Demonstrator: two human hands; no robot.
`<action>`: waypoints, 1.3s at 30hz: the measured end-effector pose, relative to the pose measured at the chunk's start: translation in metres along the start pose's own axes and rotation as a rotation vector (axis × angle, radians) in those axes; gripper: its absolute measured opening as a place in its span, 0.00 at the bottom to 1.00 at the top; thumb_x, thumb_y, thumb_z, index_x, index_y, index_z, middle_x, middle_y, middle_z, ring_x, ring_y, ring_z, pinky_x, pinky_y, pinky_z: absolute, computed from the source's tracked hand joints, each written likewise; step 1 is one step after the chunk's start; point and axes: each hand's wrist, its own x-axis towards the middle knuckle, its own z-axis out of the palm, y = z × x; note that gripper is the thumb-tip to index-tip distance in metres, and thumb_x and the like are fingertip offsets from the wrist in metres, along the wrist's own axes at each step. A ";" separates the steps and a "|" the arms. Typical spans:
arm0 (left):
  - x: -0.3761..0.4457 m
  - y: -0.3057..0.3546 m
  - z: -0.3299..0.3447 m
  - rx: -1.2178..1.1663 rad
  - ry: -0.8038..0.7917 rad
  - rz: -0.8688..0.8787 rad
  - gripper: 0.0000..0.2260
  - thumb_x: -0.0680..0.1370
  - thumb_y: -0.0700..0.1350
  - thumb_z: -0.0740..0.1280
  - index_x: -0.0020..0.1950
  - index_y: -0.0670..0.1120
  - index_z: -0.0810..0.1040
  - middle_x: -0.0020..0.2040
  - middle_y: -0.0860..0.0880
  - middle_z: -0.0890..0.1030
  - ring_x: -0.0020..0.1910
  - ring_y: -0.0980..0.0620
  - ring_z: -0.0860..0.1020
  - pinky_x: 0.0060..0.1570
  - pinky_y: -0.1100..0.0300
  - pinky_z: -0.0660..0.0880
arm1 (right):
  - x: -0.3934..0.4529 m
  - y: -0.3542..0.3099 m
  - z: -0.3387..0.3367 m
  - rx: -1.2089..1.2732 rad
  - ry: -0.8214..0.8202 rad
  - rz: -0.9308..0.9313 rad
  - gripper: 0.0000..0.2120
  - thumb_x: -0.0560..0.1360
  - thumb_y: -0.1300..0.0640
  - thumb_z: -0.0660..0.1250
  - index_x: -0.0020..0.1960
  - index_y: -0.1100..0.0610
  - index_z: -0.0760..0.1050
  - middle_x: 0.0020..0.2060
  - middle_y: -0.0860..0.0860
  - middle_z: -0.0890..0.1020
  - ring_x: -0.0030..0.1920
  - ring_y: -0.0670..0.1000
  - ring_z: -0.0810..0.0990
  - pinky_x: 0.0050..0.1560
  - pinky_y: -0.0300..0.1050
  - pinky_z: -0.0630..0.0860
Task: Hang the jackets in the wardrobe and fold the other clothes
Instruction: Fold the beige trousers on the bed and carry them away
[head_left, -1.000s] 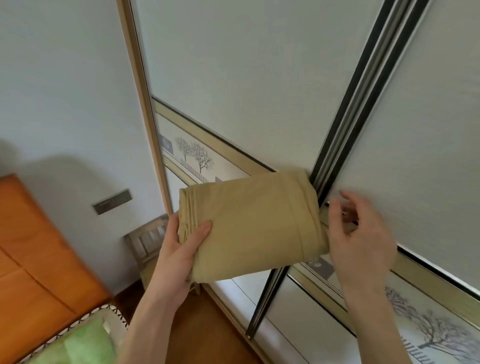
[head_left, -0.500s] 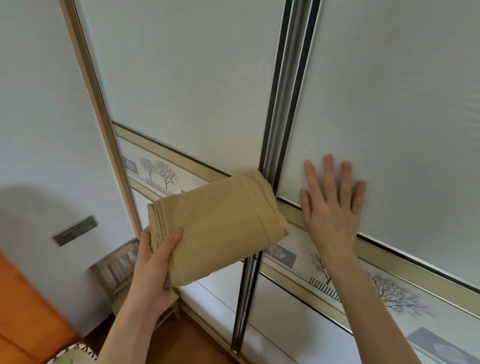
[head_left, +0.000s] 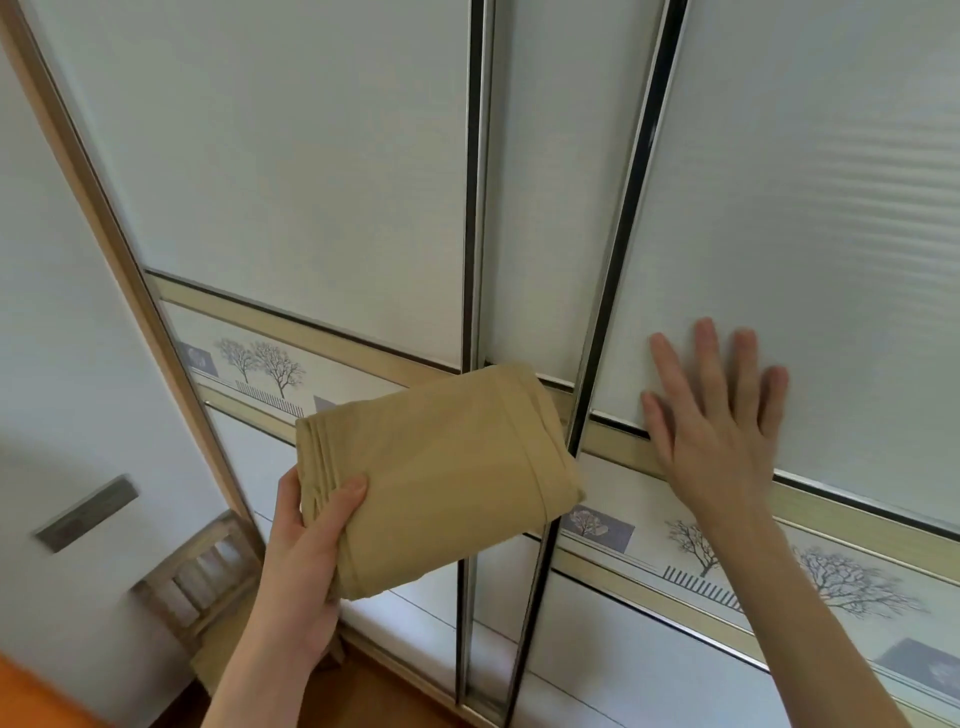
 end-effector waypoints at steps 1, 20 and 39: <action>-0.001 -0.002 0.004 0.005 -0.011 -0.002 0.16 0.77 0.45 0.73 0.62 0.58 0.78 0.56 0.51 0.85 0.51 0.48 0.84 0.49 0.48 0.80 | -0.003 0.006 -0.002 -0.003 -0.001 0.000 0.30 0.85 0.45 0.62 0.84 0.48 0.58 0.83 0.55 0.57 0.84 0.59 0.47 0.80 0.63 0.49; -0.019 -0.040 0.086 0.002 -0.311 -0.084 0.24 0.74 0.47 0.74 0.69 0.58 0.76 0.61 0.51 0.84 0.55 0.49 0.85 0.45 0.53 0.82 | -0.047 0.120 -0.065 -0.128 -0.067 0.046 0.29 0.84 0.47 0.65 0.82 0.51 0.62 0.82 0.57 0.60 0.82 0.63 0.58 0.77 0.71 0.58; -0.038 -0.055 0.176 -0.017 -0.475 -0.155 0.25 0.73 0.48 0.75 0.69 0.59 0.76 0.62 0.49 0.82 0.60 0.44 0.82 0.55 0.44 0.81 | -0.061 0.178 -0.100 -0.105 -0.127 0.466 0.32 0.85 0.45 0.56 0.85 0.54 0.50 0.84 0.60 0.48 0.83 0.63 0.45 0.79 0.70 0.50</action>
